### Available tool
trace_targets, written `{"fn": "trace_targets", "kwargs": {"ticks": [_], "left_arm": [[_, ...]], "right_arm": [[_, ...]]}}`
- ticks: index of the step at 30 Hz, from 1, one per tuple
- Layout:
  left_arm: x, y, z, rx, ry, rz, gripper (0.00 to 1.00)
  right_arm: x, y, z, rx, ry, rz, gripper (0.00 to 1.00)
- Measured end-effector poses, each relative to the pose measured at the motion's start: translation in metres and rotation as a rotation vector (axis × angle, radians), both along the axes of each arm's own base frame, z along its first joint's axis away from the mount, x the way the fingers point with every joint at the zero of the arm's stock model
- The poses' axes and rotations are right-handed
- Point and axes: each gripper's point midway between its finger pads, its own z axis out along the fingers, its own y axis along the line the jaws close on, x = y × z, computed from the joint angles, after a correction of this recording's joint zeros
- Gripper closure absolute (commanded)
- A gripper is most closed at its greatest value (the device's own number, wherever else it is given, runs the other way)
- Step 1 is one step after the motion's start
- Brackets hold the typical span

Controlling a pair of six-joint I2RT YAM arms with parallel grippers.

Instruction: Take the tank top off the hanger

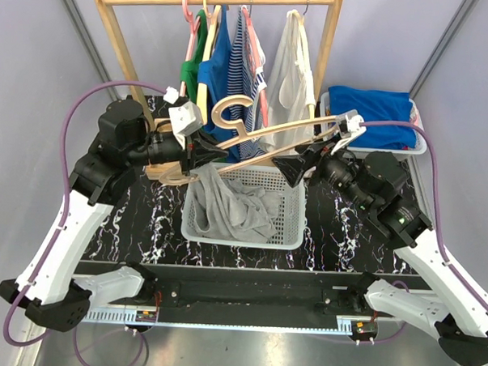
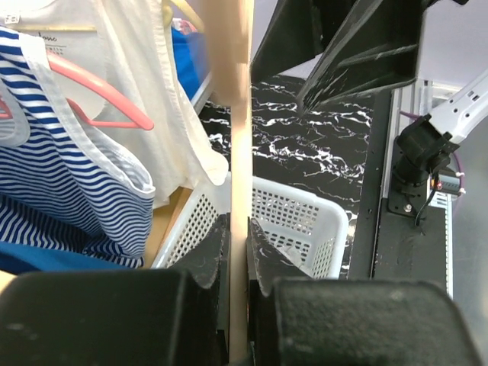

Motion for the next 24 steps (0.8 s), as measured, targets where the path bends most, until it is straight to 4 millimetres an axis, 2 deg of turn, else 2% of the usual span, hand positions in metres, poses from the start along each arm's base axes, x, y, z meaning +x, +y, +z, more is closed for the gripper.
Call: {"fn": "trace_targets", "kwargs": {"ticks": [4,7,15,24], "left_arm": [[-0.003,-0.005,-0.002,0.005,-0.007,-0.017,1.00],[-0.006,-0.008,-0.005,0.010,-0.002,-0.033,1.00],[-0.003,-0.014,-0.005,0.009,-0.013,-0.032,1.00],[-0.001,-0.022,-0.003,-0.018,0.033,-0.037,1.00]], "right_arm": [[-0.009,0.009,0.030,0.091,-0.053,0.062,0.14],[-0.011,0.020,0.044,0.149,-0.077,0.112,0.14],[-0.006,0.050,0.045,0.216,-0.068,0.211,0.16],[-0.006,0.056,0.048,0.310,-0.135,0.243,0.19]]}}
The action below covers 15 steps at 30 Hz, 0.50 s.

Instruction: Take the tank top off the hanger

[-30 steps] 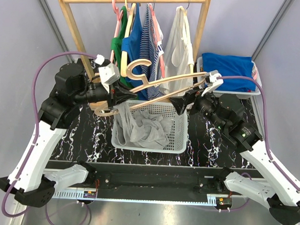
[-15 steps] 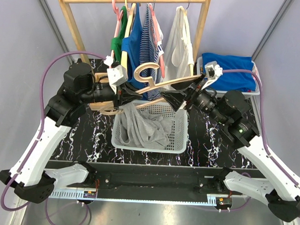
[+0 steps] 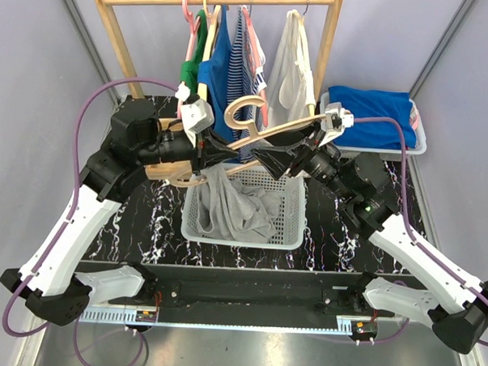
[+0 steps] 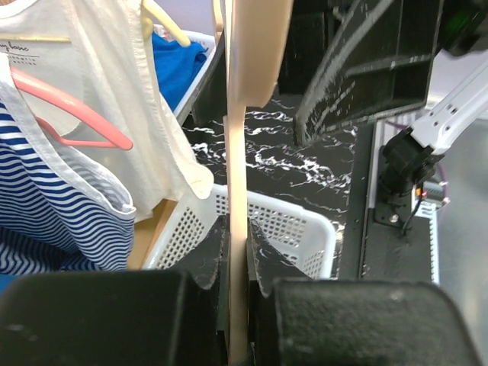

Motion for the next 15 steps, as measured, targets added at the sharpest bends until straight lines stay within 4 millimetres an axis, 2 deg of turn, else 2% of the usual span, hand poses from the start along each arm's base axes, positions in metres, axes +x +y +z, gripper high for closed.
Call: {"fn": "trace_targets", "kwargs": {"ticks": [5,9,12,15], "left_arm": [[0.003,0.000,0.011,-0.032,-0.002,0.032,1.00],[0.010,0.005,0.012,-0.011,-0.065,0.084,1.00],[0.014,0.012,0.005,0.018,-0.090,0.132,1.00],[0.017,0.015,-0.007,0.048,-0.083,0.162,1.00]], "right_arm": [[-0.008,0.008,-0.005,-0.011,0.007,0.068,0.22],[-0.027,0.008,-0.007,-0.079,0.033,0.147,0.22],[-0.049,-0.004,0.003,-0.142,0.019,0.179,0.22],[-0.071,-0.024,0.030,-0.161,-0.050,0.173,0.25]]}}
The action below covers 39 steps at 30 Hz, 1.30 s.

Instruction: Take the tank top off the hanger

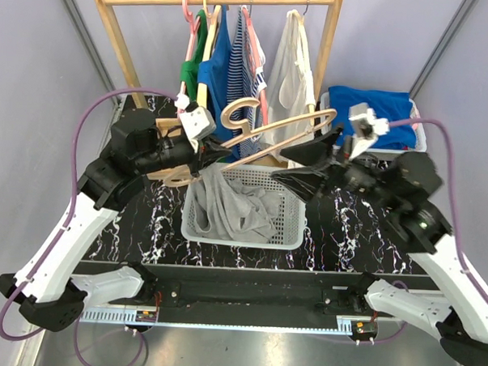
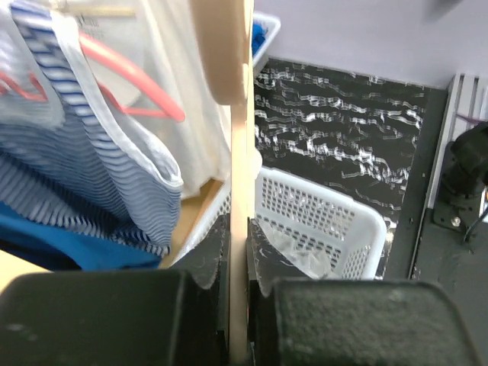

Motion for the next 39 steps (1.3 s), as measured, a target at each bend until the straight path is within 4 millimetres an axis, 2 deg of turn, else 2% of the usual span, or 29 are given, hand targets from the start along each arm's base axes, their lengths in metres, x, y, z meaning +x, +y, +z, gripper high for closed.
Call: {"fn": "trace_targets", "kwargs": {"ticks": [3,6,11,15,18,24,28,31,35,39], "left_arm": [[0.000,-0.001,-0.018,0.030,0.040,0.007,1.00],[-0.003,-0.002,-0.030,0.051,0.075,-0.002,1.00],[-0.005,-0.003,-0.029,0.046,0.084,-0.004,1.00],[-0.004,-0.007,-0.024,0.030,0.098,-0.013,1.00],[-0.007,-0.011,-0.020,0.016,0.108,-0.035,1.00],[-0.011,-0.017,-0.012,-0.014,0.106,-0.069,0.99],[-0.013,-0.018,-0.010,-0.019,0.099,-0.084,0.99],[-0.016,-0.019,-0.010,-0.011,0.086,-0.100,1.00],[-0.023,-0.019,-0.021,0.028,0.095,-0.136,1.00],[-0.030,-0.019,-0.027,0.053,0.097,-0.176,0.99]], "right_arm": [[-0.012,-0.015,0.023,0.015,-0.077,-0.020,0.26],[-0.006,-0.019,0.028,0.012,-0.122,-0.073,0.26],[0.027,0.004,-0.001,-0.099,-0.132,-0.170,0.29],[0.050,0.032,-0.039,-0.232,-0.149,-0.252,0.30],[0.061,0.037,-0.059,-0.305,-0.178,-0.318,0.31],[0.070,0.030,-0.055,-0.305,-0.206,-0.387,0.32],[0.063,0.026,-0.049,-0.289,-0.210,-0.377,0.30],[0.049,0.022,-0.043,-0.275,-0.215,-0.325,0.30],[0.024,0.012,-0.020,-0.222,-0.235,-0.251,0.27],[0.001,-0.008,0.004,-0.178,-0.262,-0.208,0.25]]}}
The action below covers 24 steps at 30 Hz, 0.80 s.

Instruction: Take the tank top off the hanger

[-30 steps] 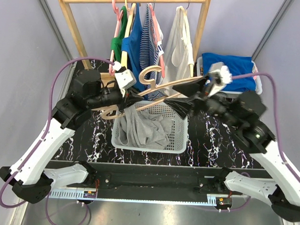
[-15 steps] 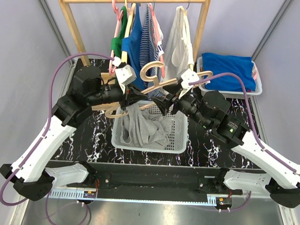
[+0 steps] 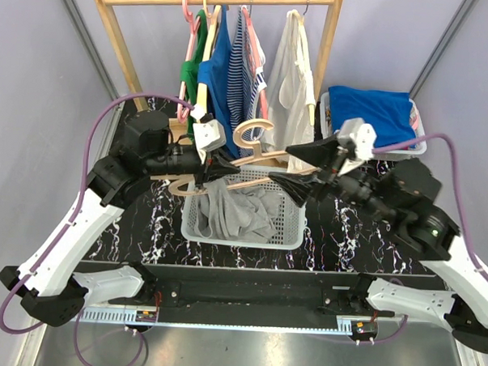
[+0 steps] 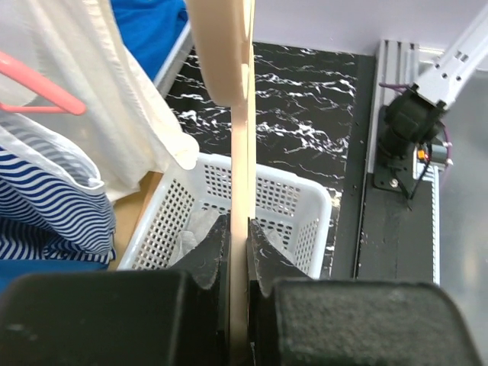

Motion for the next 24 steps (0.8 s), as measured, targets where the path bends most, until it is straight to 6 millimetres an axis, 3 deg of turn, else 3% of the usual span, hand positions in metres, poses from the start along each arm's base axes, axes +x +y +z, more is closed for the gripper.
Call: {"fn": "trace_targets", "kwargs": {"ticks": [5,8,10,17,24], "left_arm": [[-0.009,-0.002,-0.002,0.004,0.003,-0.056,1.00],[-0.015,-0.003,-0.001,-0.001,0.000,-0.094,1.00],[-0.019,-0.004,-0.003,0.002,0.003,-0.116,1.00],[-0.033,-0.004,-0.007,0.009,0.020,-0.187,1.00],[-0.036,-0.004,-0.006,0.003,0.014,-0.210,1.00]], "right_arm": [[-0.010,-0.016,0.018,-0.019,-0.041,-0.003,0.25],[-0.010,-0.012,0.020,-0.069,-0.060,0.018,0.26],[-0.006,-0.004,0.012,-0.124,-0.056,0.026,0.29],[0.013,0.020,-0.048,-0.340,0.017,0.042,0.39],[0.012,0.016,-0.054,-0.373,0.012,0.041,0.50]]}}
